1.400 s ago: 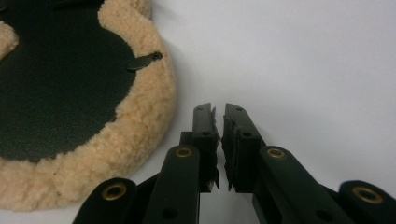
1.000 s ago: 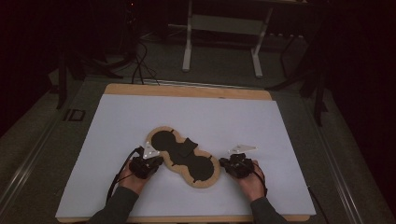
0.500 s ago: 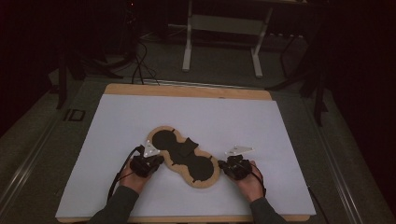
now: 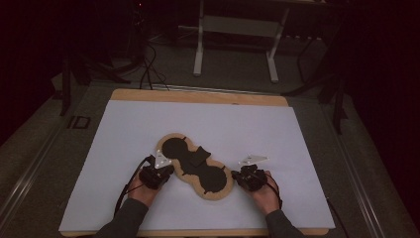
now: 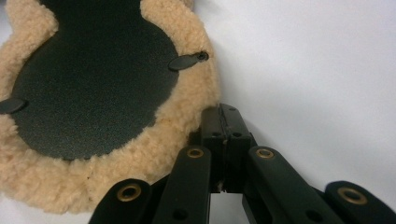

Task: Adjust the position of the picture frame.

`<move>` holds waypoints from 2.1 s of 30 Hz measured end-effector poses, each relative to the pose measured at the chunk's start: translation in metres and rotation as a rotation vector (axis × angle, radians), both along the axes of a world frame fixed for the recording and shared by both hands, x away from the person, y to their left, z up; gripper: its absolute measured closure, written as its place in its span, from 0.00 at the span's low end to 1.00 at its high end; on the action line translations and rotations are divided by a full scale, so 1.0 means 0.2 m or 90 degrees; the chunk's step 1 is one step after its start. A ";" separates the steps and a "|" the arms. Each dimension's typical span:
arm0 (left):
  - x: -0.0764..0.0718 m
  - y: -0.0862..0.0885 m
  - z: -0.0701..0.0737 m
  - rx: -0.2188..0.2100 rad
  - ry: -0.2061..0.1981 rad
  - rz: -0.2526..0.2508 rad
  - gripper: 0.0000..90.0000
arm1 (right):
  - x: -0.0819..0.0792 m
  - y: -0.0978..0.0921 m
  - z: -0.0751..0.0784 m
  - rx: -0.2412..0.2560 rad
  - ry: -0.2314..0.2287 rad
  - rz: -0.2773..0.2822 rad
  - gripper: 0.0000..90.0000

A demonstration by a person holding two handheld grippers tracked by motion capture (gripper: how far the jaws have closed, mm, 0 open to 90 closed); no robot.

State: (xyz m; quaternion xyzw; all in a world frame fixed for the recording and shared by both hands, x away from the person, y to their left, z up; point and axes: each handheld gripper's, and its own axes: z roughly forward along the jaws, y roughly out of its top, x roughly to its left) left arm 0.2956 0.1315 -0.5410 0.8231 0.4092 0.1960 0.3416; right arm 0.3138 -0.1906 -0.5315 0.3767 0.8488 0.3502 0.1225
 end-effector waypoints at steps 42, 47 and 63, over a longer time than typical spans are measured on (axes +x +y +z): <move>-0.03 -0.02 0.02 -0.015 0.031 -0.028 1.00 | -0.04 0.03 0.00 -0.025 0.003 0.062 1.00; -0.06 -0.04 0.03 -0.025 0.040 -0.053 1.00 | -0.02 0.04 0.00 -0.025 -0.006 0.046 1.00; -0.10 -0.15 0.04 -0.017 0.032 -0.122 1.00 | 0.01 0.06 -0.01 -0.013 -0.013 0.033 1.00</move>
